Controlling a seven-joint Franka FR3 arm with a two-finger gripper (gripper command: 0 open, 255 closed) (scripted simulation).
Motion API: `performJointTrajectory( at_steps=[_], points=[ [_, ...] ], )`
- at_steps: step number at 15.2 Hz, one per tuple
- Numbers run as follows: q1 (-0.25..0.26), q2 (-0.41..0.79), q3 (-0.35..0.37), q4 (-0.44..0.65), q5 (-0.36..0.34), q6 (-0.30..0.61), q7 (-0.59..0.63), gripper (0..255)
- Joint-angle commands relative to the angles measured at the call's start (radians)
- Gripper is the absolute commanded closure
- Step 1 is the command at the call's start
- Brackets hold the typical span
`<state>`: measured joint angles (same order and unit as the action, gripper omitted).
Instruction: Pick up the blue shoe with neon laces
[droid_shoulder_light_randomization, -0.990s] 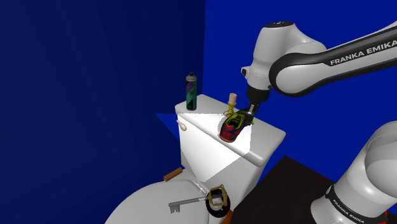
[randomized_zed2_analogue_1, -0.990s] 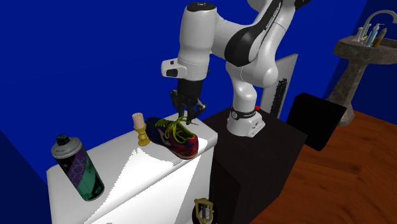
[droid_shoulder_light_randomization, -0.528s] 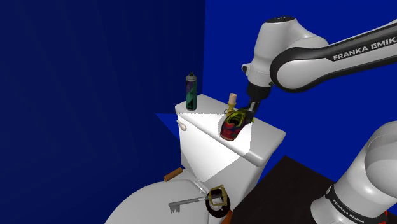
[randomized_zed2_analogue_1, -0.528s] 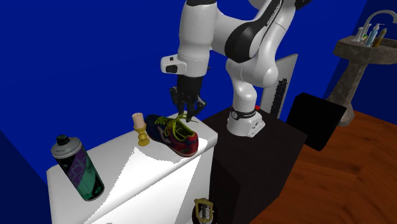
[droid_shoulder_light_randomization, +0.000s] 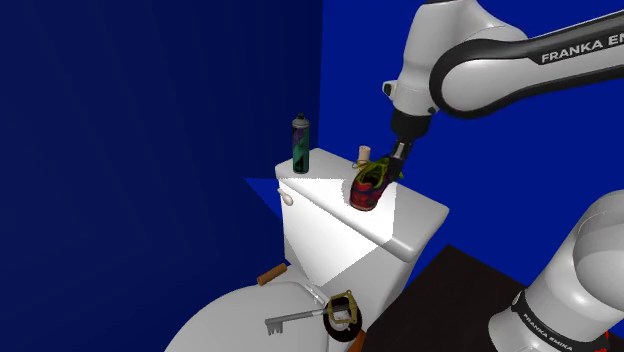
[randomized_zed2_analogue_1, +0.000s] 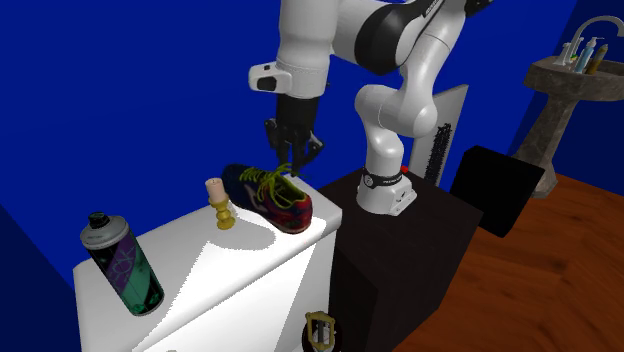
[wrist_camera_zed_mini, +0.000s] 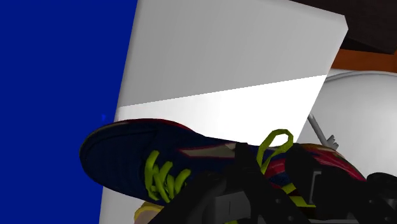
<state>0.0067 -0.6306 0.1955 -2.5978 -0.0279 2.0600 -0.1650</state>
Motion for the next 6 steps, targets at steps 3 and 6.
performJointTrajectory(
  at_steps=[3, 6],
  points=[
    [0.0, -0.017, -0.005, 0.044, 0.001, -0.059, -0.008, 255],
    [0.0, -0.02, -0.007, 0.058, 0.001, -0.076, -0.01, 255]
  ],
)
